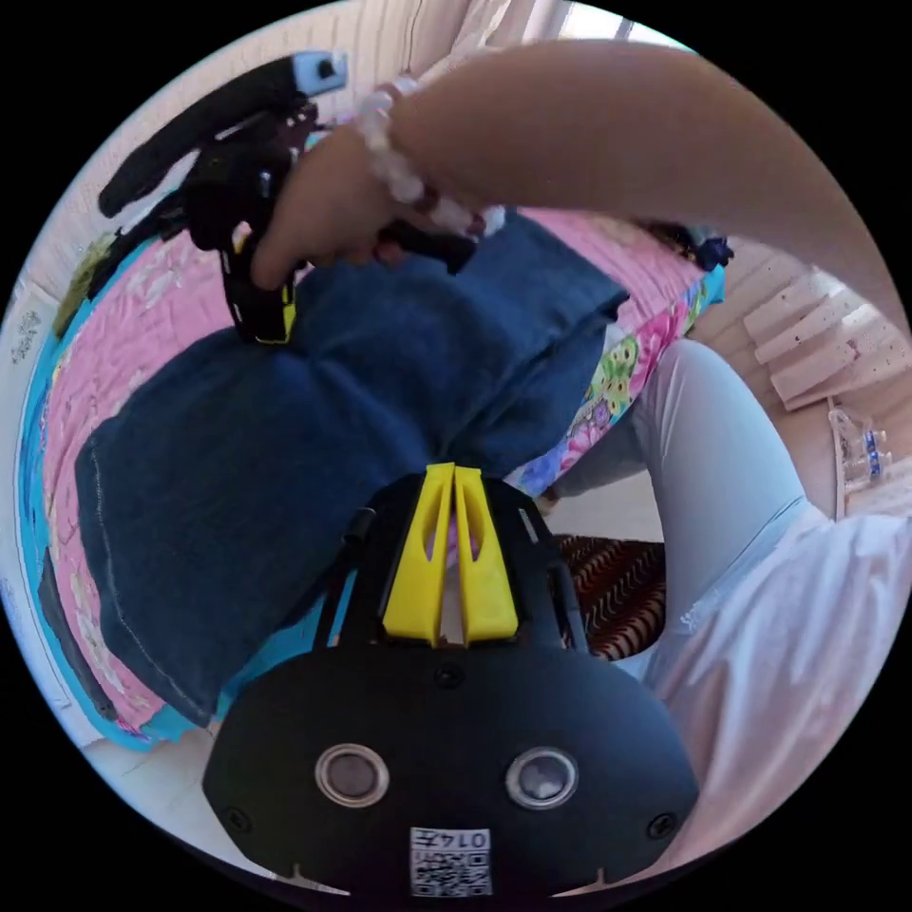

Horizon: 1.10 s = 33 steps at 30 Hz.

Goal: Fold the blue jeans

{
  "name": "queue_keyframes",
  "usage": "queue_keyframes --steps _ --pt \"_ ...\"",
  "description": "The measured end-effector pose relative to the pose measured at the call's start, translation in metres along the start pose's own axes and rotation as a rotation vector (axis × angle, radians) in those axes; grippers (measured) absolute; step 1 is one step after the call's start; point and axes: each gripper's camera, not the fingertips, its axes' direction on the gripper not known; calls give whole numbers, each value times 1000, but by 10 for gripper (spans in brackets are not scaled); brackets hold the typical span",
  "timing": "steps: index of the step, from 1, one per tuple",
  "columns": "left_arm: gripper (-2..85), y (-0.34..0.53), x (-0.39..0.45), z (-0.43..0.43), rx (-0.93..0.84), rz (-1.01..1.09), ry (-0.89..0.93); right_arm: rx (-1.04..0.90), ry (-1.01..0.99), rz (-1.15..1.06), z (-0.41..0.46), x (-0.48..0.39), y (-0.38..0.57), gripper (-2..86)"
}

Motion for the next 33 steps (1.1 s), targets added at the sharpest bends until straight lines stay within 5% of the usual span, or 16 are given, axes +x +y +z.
queue_keyframes --steps 6,11,19,26,33 --pt "-10 -17 -7 -6 29 -23 64 67 -97 59 -16 27 30 -3" --pt "-9 -24 -3 -37 119 11 39 353 -284 209 -66 68 147 -1" --pt "51 -122 -25 -57 198 101 209 461 -249 856 -53 138 395 48" --pt "108 -238 -24 -62 255 16 203 511 -367 895 -29 148 429 80" --pt "120 -305 -32 -34 95 -47 181 549 -217 944 -23 135 442 134"
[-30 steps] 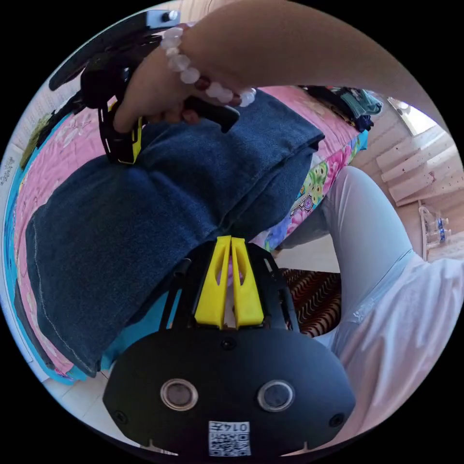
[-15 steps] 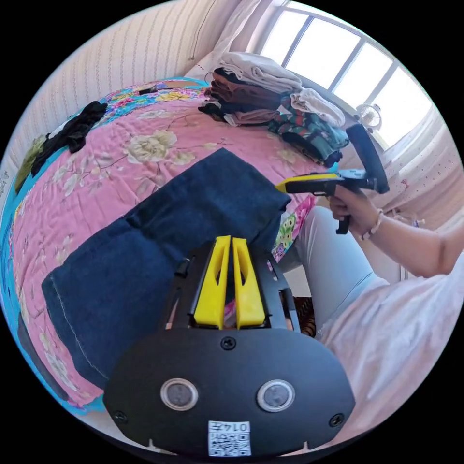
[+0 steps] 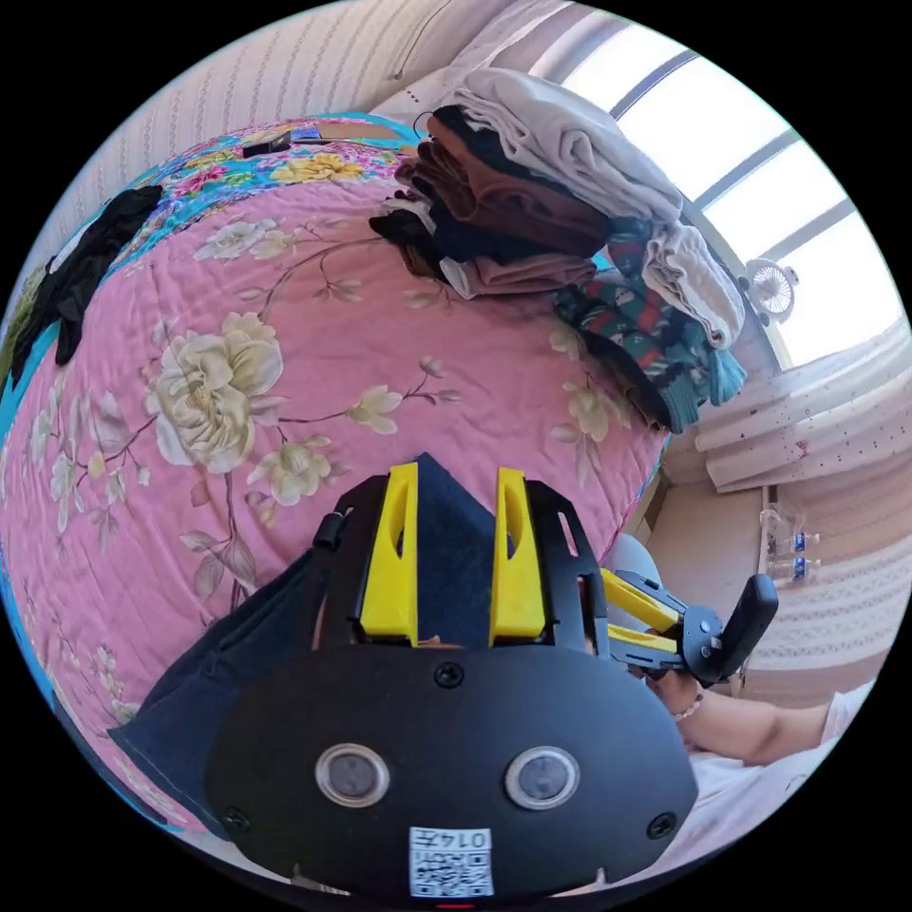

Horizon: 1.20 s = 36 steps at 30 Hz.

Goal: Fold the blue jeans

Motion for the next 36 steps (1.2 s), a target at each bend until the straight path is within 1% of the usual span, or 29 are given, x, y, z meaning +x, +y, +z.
queue_keyframes --steps 3,5,6,8,9,12,14,15,16,17,19,21,23,25,26,28,30,31,33,35,36 --pt "133 -10 -10 16 -88 -23 -72 -85 -39 22 19 8 0 129" --pt "144 -13 -17 26 -154 -33 -38 -95 -59 30 20 12 0 110" --pt "140 -12 -21 29 -164 -28 -30 -104 -113 11 20 11 1 93" --pt "123 -9 -22 24 -162 12 -36 -94 -129 10 17 9 5 67" --pt "106 -7 -24 17 -169 23 -7 -83 -153 -19 13 5 7 49" --pt "75 8 -32 -17 -92 25 85 -71 -222 -81 2 -3 9 33" --pt "68 22 -42 -43 -33 14 167 -62 -341 -112 -6 -9 10 29" --pt "66 35 -50 -65 16 19 226 -59 -435 -147 -10 -19 10 26" --pt "65 50 -60 -88 77 20 277 -53 -511 -209 -14 -36 10 24" --pt "65 58 -66 -100 108 11 301 -52 -536 -244 -16 -46 10 24" --pt "64 98 -96 -149 224 -45 361 -49 -606 -400 -21 -94 9 22" --pt "63 133 -119 -185 309 -82 366 -63 -677 -493 -18 -132 6 22" --pt "62 169 -141 -217 378 -111 341 -94 -749 -580 -9 -173 3 23" --pt "63 216 -166 -254 428 -164 210 -148 -787 -691 12 -234 2 25" --pt "63 227 -171 -261 435 -178 171 -159 -785 -728 18 -251 3 26" --pt "69 272 -195 -286 466 -298 18 -211 -745 -851 49 -321 11 33" --pt "63 306 -208 -297 476 -378 -95 -290 -699 -896 85 -367 23 41" --pt "55 329 -214 -300 491 -430 -107 -360 -671 -921 111 -391 33 44" --pt "51 360 -220 -299 502 -491 -56 -458 -599 -942 143 -414 48 44" --pt "54 382 -217 -293 455 -497 -50 -478 -583 -927 157 -419 56 44" --pt "58 395 -211 -289 411 -491 -87 -459 -598 -907 159 -415 58 44"
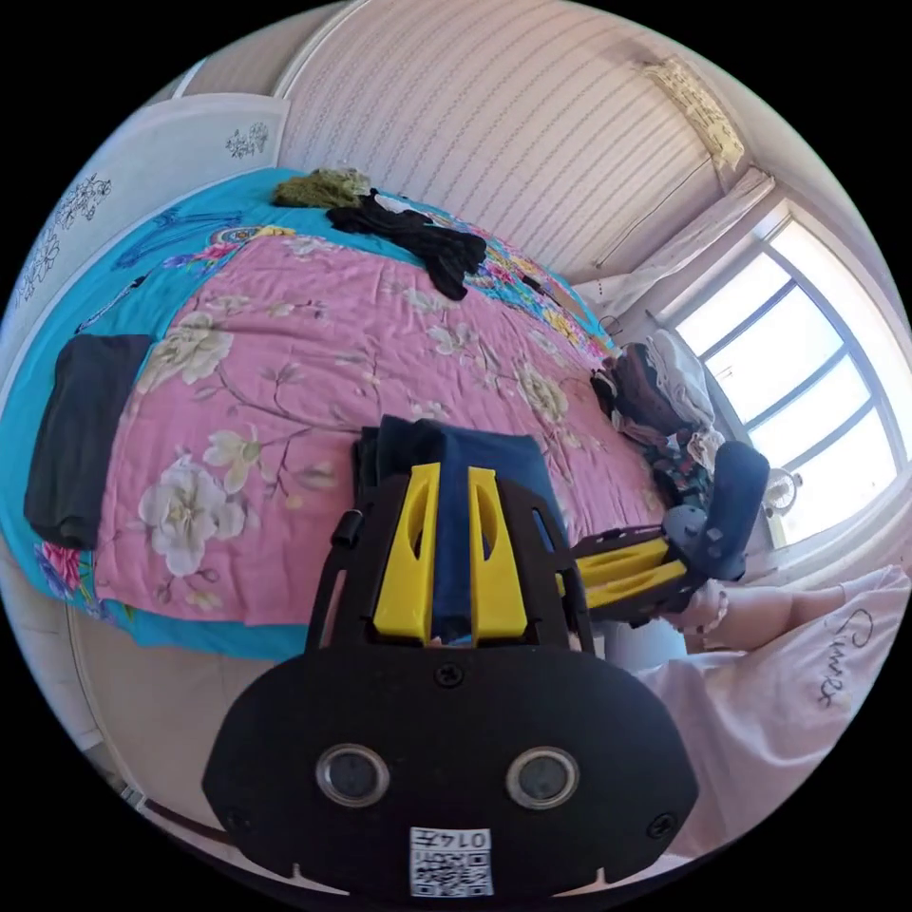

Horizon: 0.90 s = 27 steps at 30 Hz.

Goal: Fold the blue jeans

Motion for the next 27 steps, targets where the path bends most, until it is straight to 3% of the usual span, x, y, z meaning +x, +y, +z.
queue_keyframes --steps 6,14,22,27 --pt "90 58 -3 7 -101 -50 -41 33 153 88 1 39 0 47" --pt "77 81 -24 -12 -25 -171 -15 -85 317 -38 63 80 -150 86" --pt "24 108 -33 -40 16 -137 -35 -585 380 -38 205 144 -247 77" --pt "-2 122 -38 -67 38 -109 -5 -634 185 10 213 172 -269 23"
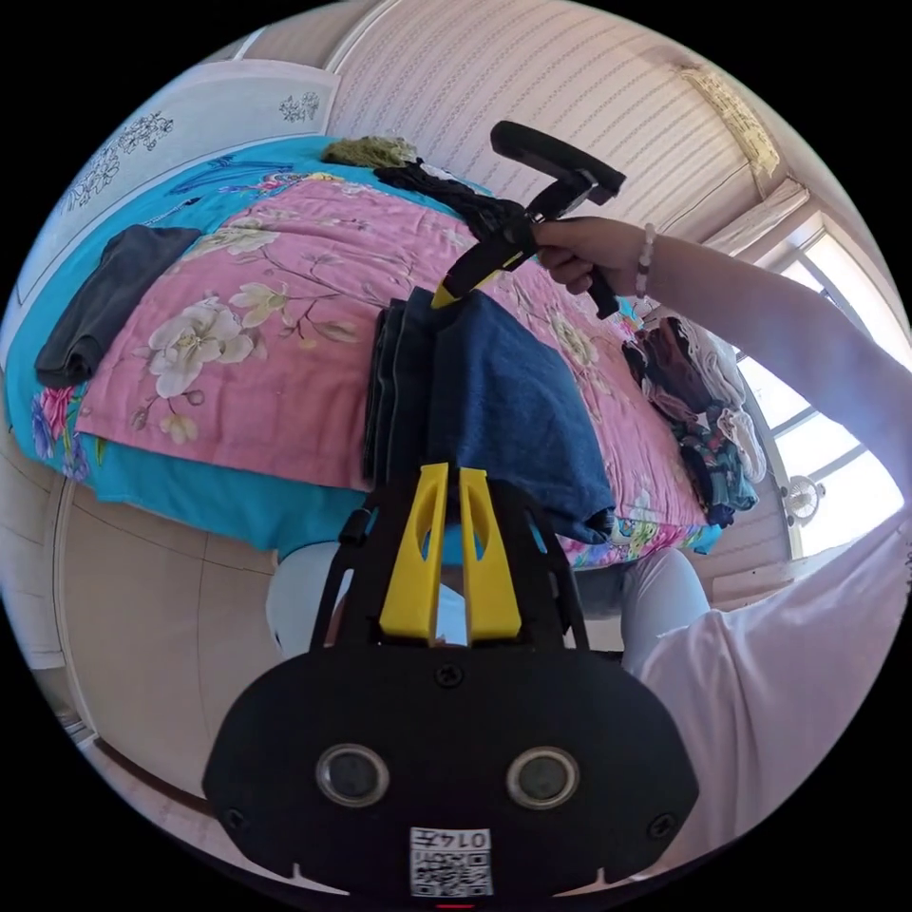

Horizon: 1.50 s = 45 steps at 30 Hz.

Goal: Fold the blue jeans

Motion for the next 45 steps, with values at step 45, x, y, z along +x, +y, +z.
queue_keyframes --steps 45 --pt "122 -23 -173 -78 99 -231 220 654 -334 570 87 123 281 82"
